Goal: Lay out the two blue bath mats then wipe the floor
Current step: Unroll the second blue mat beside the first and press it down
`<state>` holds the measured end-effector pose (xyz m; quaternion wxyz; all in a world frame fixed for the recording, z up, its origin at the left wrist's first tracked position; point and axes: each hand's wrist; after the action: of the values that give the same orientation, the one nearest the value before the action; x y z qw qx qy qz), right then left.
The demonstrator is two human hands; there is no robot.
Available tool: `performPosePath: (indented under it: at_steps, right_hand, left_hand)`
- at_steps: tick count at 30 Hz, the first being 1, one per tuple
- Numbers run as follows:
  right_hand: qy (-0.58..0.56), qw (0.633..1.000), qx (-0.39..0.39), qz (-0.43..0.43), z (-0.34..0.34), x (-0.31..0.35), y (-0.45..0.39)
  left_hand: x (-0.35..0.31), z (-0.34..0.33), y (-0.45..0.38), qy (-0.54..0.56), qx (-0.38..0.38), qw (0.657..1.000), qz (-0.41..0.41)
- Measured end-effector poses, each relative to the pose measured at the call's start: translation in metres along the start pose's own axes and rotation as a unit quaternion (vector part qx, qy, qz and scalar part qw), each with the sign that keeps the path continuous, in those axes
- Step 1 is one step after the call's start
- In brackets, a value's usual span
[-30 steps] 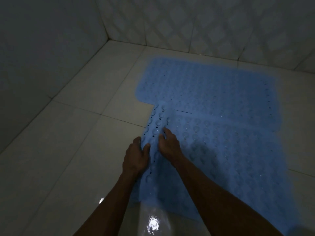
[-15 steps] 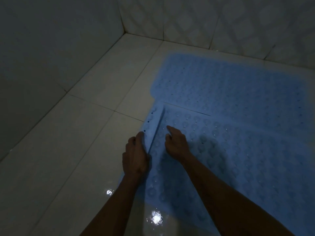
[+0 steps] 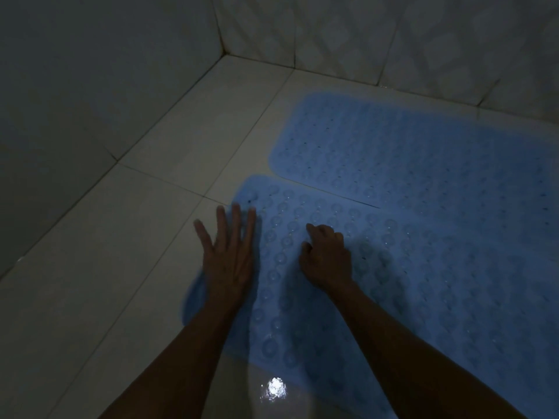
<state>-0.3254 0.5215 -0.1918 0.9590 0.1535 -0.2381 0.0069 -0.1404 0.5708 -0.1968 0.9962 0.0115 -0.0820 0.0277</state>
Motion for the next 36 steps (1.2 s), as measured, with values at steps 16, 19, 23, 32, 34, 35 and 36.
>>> performPosePath:
  at_steps: [16, 19, 23, 32, 34, 35, 36]
  right_hand:
    - [0.101, 0.995, -0.017, -0.02, 0.011, -0.062, -0.035]
    - [0.107, 0.994, -0.011, -0.006, 0.005, -0.064, -0.04]
    - [0.115, 0.993, -0.033, -0.005, -0.003, -0.067, -0.042]
    - [0.116, 0.992, -0.05, -0.004, -0.005, -0.065, -0.045]
    - [0.124, 0.99, -0.065, 0.005, -0.006, -0.066, -0.044]
    - [0.13, 0.989, -0.069, 0.007, -0.007, -0.067, -0.044]
    - [0.136, 0.988, -0.067, 0.007, -0.007, -0.068, -0.044]
  left_hand:
    - [-0.02, -0.034, -0.043, 0.146, 0.054, 0.986, -0.059]
    - [-0.014, -0.035, -0.057, 0.134, 0.054, 0.986, -0.087]
    - [-0.016, -0.041, -0.063, 0.144, 0.042, 0.986, -0.071]
    - [-0.032, -0.038, -0.079, 0.126, 0.041, 0.99, -0.042]
    - [-0.031, -0.038, -0.079, 0.124, 0.04, 0.991, -0.043]
    - [-0.031, -0.038, -0.08, 0.126, 0.043, 0.99, -0.041]
    - [-0.032, -0.038, -0.08, 0.13, 0.047, 0.99, -0.04]
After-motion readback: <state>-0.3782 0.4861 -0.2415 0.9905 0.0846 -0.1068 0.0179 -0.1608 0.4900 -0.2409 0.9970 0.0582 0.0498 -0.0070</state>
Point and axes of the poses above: each hand's wrist, its own y-axis away from the middle knuckle, its own z-axis out of the back of the hand, x = y × z, and after that the axes turned 5 degrees about -z, right-handed
